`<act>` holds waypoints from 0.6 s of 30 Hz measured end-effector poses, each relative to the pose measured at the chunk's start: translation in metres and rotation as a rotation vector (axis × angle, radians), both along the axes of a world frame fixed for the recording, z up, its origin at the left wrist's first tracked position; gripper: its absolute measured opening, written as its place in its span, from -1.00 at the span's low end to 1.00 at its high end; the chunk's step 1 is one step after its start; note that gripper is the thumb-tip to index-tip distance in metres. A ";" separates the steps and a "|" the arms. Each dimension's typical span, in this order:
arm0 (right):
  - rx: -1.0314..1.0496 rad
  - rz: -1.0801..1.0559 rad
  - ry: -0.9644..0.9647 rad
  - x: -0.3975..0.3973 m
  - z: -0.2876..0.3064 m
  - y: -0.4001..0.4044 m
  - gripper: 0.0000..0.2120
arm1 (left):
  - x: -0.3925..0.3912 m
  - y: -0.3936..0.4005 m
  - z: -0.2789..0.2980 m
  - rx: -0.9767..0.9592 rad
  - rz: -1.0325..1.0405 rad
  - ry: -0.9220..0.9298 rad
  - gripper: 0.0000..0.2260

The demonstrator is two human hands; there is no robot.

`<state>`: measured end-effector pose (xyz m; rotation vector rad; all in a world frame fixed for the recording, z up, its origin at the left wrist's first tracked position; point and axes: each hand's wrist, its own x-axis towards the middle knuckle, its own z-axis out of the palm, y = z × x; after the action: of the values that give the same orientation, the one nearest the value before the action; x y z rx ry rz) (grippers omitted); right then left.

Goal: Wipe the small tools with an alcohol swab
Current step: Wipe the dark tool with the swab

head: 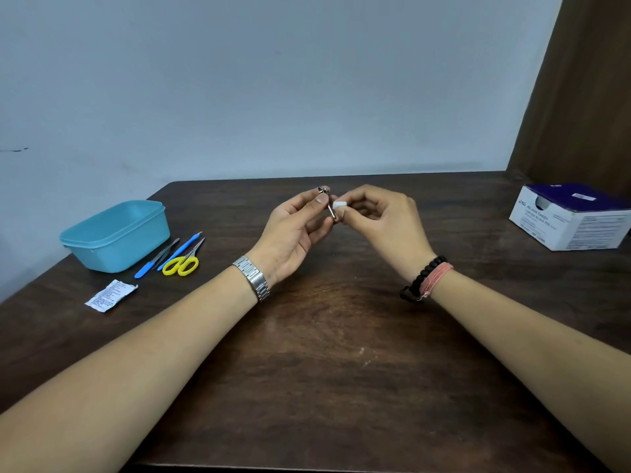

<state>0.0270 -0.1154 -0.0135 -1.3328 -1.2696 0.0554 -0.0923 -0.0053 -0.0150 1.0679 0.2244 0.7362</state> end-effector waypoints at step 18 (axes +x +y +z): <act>-0.052 0.008 0.145 0.008 0.000 0.001 -0.86 | 0.004 0.004 -0.007 0.109 -0.016 0.087 -0.87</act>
<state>0.0346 -0.1144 -0.0130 -1.3434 -1.1575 0.1878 -0.0886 -0.0016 -0.0218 1.2058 0.2518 0.6942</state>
